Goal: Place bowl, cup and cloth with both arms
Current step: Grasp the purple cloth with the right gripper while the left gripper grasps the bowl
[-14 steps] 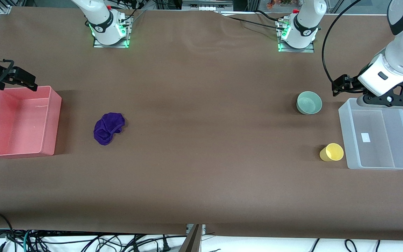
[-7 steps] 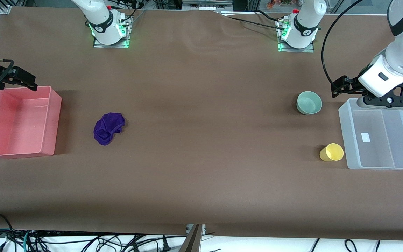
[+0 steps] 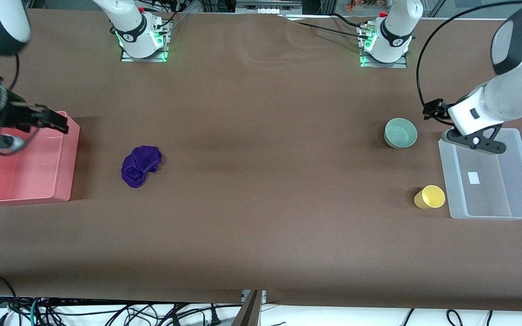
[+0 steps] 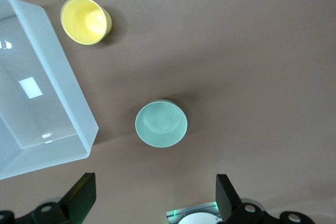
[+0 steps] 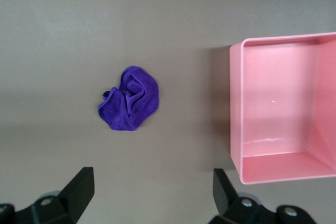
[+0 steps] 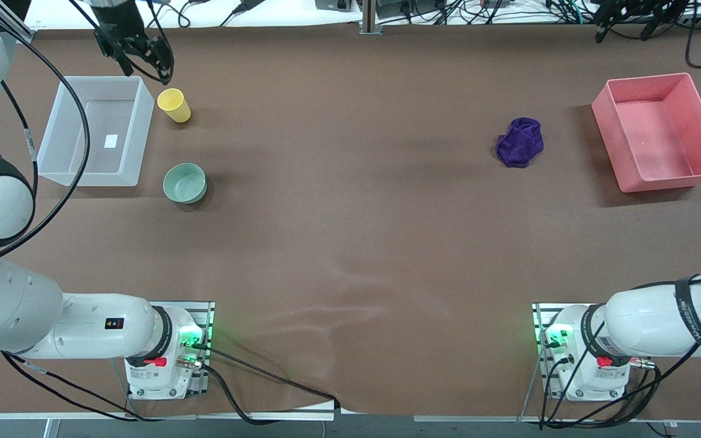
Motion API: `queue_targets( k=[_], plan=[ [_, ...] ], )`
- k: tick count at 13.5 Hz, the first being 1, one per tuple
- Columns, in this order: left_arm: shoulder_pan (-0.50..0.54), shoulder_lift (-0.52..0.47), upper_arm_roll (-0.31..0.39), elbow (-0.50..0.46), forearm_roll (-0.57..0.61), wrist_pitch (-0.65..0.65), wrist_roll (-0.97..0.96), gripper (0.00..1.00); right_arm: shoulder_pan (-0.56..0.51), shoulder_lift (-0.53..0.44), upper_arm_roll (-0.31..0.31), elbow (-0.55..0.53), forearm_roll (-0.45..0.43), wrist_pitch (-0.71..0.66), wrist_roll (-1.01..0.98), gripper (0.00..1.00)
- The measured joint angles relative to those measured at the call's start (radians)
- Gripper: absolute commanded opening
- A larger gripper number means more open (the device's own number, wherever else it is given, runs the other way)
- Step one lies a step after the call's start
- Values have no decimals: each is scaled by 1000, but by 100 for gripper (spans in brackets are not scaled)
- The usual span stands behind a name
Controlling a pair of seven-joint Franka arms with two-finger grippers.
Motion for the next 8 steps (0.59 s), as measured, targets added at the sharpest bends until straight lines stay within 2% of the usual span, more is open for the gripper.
queue_targets(
  k=[5, 8],
  plan=[
    [39, 1, 2, -338, 0, 375, 210, 100, 8, 74, 3, -243, 8, 354, 6, 100],
    [66, 3, 3, -545, 0, 665, 322, 100, 12, 145, 4, -317, 74, 490, 43, 100]
  ],
)
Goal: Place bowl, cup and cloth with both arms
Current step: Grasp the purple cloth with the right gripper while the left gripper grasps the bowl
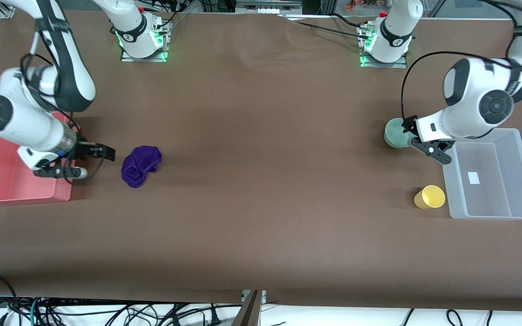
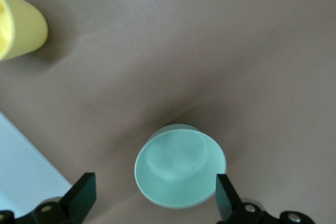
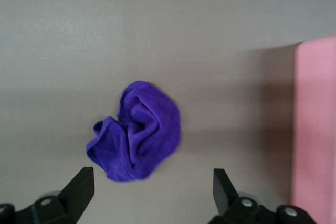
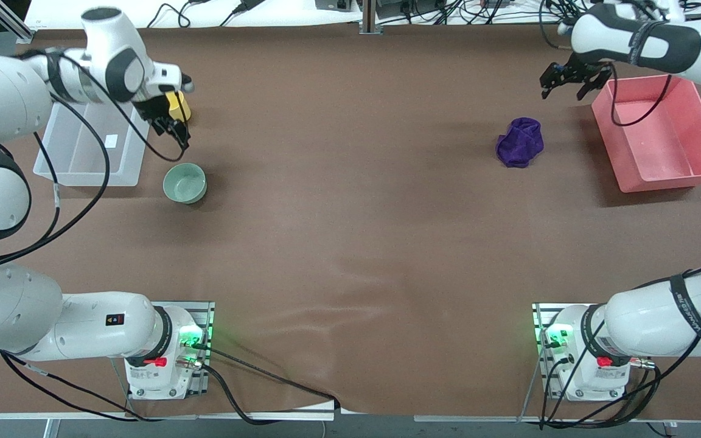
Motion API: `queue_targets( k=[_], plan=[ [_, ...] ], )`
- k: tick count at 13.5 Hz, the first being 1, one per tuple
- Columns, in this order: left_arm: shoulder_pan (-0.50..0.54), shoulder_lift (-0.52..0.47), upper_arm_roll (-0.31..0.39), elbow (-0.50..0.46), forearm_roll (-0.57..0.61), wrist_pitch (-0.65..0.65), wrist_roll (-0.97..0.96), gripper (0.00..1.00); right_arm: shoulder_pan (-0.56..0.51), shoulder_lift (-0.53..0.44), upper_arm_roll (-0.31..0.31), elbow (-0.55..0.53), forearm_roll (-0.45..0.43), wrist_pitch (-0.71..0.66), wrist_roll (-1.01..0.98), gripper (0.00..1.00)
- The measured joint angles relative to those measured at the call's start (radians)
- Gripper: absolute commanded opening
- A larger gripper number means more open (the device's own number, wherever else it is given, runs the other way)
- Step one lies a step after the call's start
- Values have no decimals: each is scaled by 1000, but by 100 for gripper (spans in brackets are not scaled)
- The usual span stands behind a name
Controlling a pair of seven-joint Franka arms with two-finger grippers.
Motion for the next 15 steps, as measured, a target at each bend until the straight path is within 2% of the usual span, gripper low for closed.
queue_targets(
  k=[2, 4, 6, 7, 8, 9, 10, 11, 14, 15],
  plan=[
    [19, 26, 1, -75, 2, 125, 36, 99, 0, 45, 0, -14, 17, 46, 6, 100],
    [29, 74, 1, -92, 59, 203, 47, 96, 4, 76, 1, -18, 20, 82, 29, 100],
    [60, 118, 2, -90, 129, 248, 47, 67, 31, 104, 3, -19, 21, 104, 89, 100],
    [71, 134, 2, -90, 142, 251, 53, 44, 49, 119, 4, -20, 21, 119, 115, 100],
    [76, 147, 2, -91, 146, 251, 67, 30, 65, 134, 5, -21, 21, 134, 128, 100],
    [77, 157, 1, -92, 146, 251, 76, 21, 75, 148, 5, -23, 21, 150, 135, 100],
    [77, 163, 0, -92, 146, 251, 81, 6, 80, 161, 5, -24, 21, 163, 138, 100],
    [77, 167, -2, -92, 146, 251, 84, 0, 81, 172, 5, -24, 21, 169, 138, 100],
    [77, 168, -3, -92, 146, 251, 87, 0, 81, 195, 4, -25, 21, 178, 138, 99],
    [77, 166, -5, -93, 146, 246, 89, 0, 81, 202, 4, -26, 21, 181, 138, 94]
  ],
)
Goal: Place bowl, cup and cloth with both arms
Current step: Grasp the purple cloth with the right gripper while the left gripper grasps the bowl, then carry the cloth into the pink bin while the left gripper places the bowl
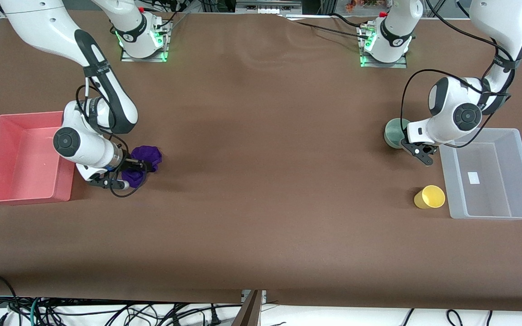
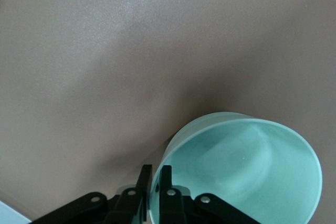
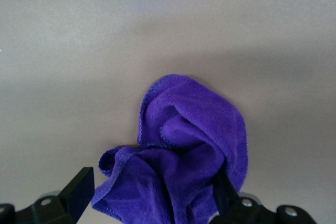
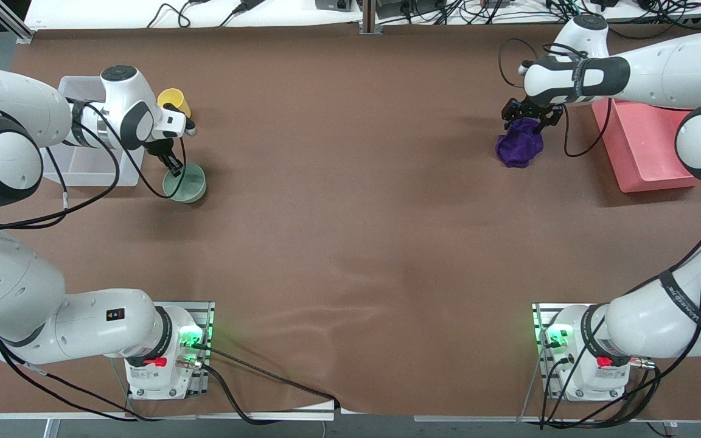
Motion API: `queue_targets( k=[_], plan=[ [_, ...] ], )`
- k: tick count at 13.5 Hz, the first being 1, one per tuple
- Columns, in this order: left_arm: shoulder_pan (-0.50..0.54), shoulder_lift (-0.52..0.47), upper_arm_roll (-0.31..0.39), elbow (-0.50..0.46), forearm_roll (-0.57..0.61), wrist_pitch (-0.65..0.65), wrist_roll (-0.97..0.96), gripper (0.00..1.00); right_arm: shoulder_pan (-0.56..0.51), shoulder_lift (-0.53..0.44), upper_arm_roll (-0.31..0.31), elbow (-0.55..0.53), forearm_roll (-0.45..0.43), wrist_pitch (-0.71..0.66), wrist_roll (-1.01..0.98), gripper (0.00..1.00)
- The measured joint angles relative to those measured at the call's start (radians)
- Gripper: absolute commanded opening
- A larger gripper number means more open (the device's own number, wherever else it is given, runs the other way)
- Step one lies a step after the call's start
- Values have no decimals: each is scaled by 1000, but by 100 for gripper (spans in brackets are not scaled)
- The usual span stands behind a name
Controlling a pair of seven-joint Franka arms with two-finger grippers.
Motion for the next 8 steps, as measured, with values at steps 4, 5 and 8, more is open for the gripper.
queue_targets(
  k=[4, 5, 8],
  plan=[
    [0, -22, -8, 7, 0, -31, 4, 0, 0, 20, 0, -17, 0, 26, -2, 9],
    [0, -38, -11, 22, 0, -69, 3, 0, 0, 20, 0, -20, 0, 27, -8, 0],
    [0, -107, -16, 146, 0, -285, 12, 0, 0, 19, 0, -21, 0, 25, -34, 0]
  ],
)
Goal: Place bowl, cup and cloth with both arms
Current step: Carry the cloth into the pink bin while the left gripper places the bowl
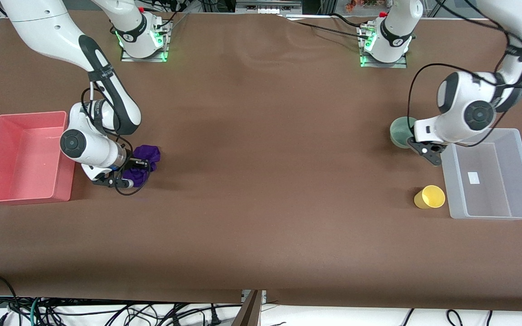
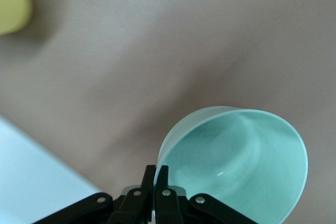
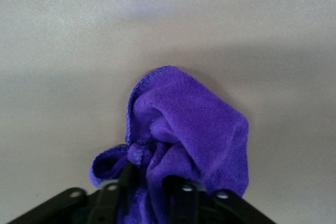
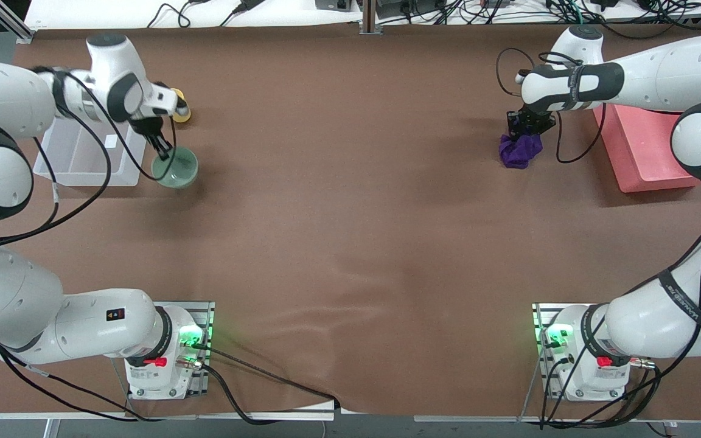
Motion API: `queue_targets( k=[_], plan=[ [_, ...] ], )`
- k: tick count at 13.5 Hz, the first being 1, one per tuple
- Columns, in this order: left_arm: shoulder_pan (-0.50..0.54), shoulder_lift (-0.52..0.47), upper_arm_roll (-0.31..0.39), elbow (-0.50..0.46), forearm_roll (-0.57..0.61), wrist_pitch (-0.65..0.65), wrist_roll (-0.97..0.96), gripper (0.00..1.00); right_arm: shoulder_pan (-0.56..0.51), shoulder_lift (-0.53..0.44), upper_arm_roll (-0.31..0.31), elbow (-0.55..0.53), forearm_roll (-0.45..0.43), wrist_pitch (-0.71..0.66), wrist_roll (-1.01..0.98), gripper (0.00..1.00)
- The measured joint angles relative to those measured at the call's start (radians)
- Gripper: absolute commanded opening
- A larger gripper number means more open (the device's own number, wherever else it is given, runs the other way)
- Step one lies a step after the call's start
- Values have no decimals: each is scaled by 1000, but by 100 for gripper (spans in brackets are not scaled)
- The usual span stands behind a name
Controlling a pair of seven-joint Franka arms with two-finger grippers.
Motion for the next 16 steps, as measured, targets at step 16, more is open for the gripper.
queue_targets(
  k=[16],
  plan=[
    [361, 542, 22, 681, -1, -112, 283, 21, -58, -190, -371, 408, -79, -726, -773, 0]
  ],
)
